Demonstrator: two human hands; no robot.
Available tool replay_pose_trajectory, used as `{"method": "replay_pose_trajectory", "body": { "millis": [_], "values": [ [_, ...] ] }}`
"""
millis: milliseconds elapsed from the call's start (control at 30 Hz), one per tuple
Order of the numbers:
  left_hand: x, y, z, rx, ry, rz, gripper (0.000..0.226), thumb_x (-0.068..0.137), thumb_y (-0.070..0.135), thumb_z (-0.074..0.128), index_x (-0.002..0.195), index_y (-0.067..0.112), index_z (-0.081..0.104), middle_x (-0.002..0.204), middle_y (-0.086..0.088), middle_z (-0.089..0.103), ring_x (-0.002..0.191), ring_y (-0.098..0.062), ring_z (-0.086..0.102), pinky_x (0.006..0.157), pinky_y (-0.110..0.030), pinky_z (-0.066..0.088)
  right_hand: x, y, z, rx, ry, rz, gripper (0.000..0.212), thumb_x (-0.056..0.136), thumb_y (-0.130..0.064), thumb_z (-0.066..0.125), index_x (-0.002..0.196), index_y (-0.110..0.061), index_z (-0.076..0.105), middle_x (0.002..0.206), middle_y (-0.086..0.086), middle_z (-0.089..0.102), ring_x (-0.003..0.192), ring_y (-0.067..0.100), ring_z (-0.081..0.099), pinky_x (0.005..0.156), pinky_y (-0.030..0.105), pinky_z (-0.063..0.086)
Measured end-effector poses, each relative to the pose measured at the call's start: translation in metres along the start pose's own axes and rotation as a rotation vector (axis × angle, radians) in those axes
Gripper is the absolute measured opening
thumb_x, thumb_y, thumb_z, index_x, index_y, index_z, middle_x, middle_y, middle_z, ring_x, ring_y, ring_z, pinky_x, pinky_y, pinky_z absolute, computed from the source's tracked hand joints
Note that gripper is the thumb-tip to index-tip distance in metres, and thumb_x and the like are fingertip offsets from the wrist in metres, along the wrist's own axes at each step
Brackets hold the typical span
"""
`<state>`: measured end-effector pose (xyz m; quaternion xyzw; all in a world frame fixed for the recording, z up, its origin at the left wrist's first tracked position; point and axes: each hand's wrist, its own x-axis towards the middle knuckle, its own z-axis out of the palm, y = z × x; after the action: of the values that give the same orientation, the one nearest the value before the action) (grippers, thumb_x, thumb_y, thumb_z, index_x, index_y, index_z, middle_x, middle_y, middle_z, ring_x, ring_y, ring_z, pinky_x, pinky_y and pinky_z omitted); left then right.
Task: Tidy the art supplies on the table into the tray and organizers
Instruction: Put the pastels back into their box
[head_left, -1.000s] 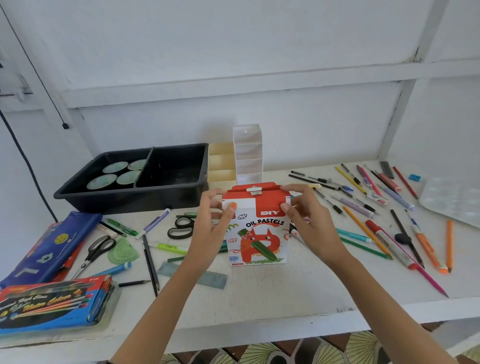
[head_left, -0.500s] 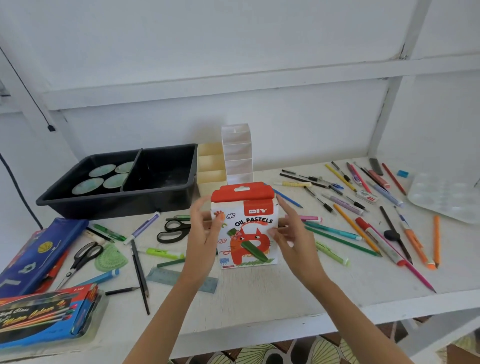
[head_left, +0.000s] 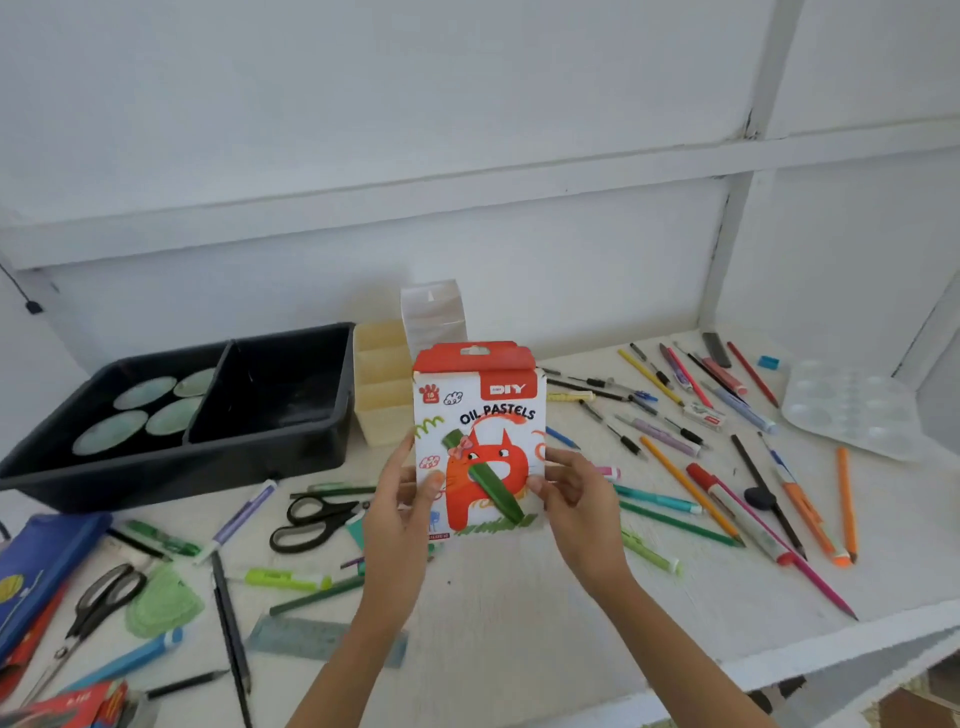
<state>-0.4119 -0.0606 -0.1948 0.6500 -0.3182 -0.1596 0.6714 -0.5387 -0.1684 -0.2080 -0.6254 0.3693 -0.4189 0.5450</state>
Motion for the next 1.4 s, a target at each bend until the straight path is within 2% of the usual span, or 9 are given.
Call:
{"method": "replay_pose_trajectory", "body": {
  "millis": [133,267,400,533,633,800,1067,1233,1400],
  "values": [
    [0.034,0.01,0.034,0.127,-0.016,0.16,0.035,0.092,0.028,0.055,0.127,0.026,0.049,0.115,0.012,0.057,0.098,-0.003,0.063,0.07,-0.021,0.056,0.039,-0.009,-0.012,-0.022,0.136,0.007,0.023,0.089,-0.01,0.062,0.11,-0.019,0.059,0.095,-0.004,0.069,0.086,0.008,0.067,0.074,0.034,0.058],
    [0.067,0.008,0.073,0.283,-0.071,0.291,0.05,0.093,0.021,0.056,0.14,0.025,0.039,0.123,0.002,0.036,0.11,-0.003,0.046,0.081,-0.002,0.043,0.077,-0.01,-0.03,-0.163,0.288,-0.037,0.029,0.087,-0.014,0.066,0.116,-0.013,0.063,0.109,-0.003,0.064,0.085,0.003,0.061,0.063,0.01,0.048],
    [0.101,0.011,0.113,0.292,-0.143,0.271,0.072,0.087,0.011,0.064,0.147,0.019,0.025,0.127,0.002,0.03,0.114,0.001,0.037,0.085,0.003,0.036,0.116,-0.018,-0.046,-0.169,0.305,-0.123,0.036,0.087,-0.009,0.065,0.122,-0.014,0.06,0.105,-0.004,0.063,0.083,0.0,0.06,0.062,0.004,0.046],
    [0.145,0.008,0.147,0.274,-0.163,0.254,0.078,0.085,0.005,0.065,0.148,0.014,0.021,0.132,-0.001,0.029,0.12,-0.003,0.035,0.093,-0.004,0.038,0.161,-0.021,-0.064,-0.261,0.151,-0.167,0.057,0.085,-0.005,0.067,0.137,-0.019,0.047,0.113,-0.005,0.058,0.093,0.004,0.059,0.07,0.009,0.051],
    [0.175,0.003,0.174,0.237,-0.185,0.221,0.074,0.086,0.002,0.064,0.147,0.013,0.024,0.134,-0.003,0.031,0.122,-0.007,0.039,0.083,-0.003,0.044,0.198,-0.013,-0.078,-0.302,0.068,-0.146,0.068,0.083,-0.003,0.068,0.142,-0.021,0.039,0.122,0.0,0.058,0.104,0.011,0.058,0.083,0.025,0.055],
    [0.214,-0.008,0.218,0.17,-0.269,0.123,0.061,0.093,0.0,0.051,0.146,0.019,0.027,0.135,0.0,0.031,0.122,-0.01,0.04,0.079,-0.016,0.054,0.252,0.0,-0.093,-0.198,0.15,-0.065,0.062,0.078,0.008,0.068,0.132,-0.013,0.046,0.109,0.002,0.059,0.095,0.01,0.058,0.059,0.008,0.051],
    [0.254,-0.042,0.265,0.101,-0.355,-0.102,0.058,0.096,0.003,0.048,0.146,0.023,0.027,0.132,0.005,0.031,0.109,-0.001,0.046,0.068,-0.008,0.051,0.31,0.039,-0.103,-0.172,0.187,0.019,0.059,0.077,0.015,0.064,0.127,-0.008,0.046,0.107,0.005,0.057,0.089,0.01,0.056,0.054,0.007,0.048],
    [0.263,-0.072,0.273,0.198,-0.343,-0.121,0.077,0.084,0.007,0.068,0.145,0.02,0.023,0.128,0.006,0.027,0.101,0.0,0.05,0.072,-0.007,0.05,0.326,0.062,-0.099,-0.301,0.059,-0.014,0.058,0.08,0.013,0.062,0.133,-0.006,0.046,0.114,0.005,0.061,0.094,0.009,0.056,0.063,0.009,0.05],
    [0.264,-0.099,0.258,0.399,-0.31,-0.067,0.102,0.061,0.03,0.085,0.143,0.025,0.024,0.125,0.007,0.033,0.115,-0.012,0.049,0.087,-0.039,0.055,0.33,0.067,-0.096,-0.49,-0.143,-0.056,0.063,0.08,-0.003,0.07,0.136,-0.011,0.043,0.109,-0.003,0.053,0.107,0.011,0.048,0.092,0.034,0.048]
  ]
}}
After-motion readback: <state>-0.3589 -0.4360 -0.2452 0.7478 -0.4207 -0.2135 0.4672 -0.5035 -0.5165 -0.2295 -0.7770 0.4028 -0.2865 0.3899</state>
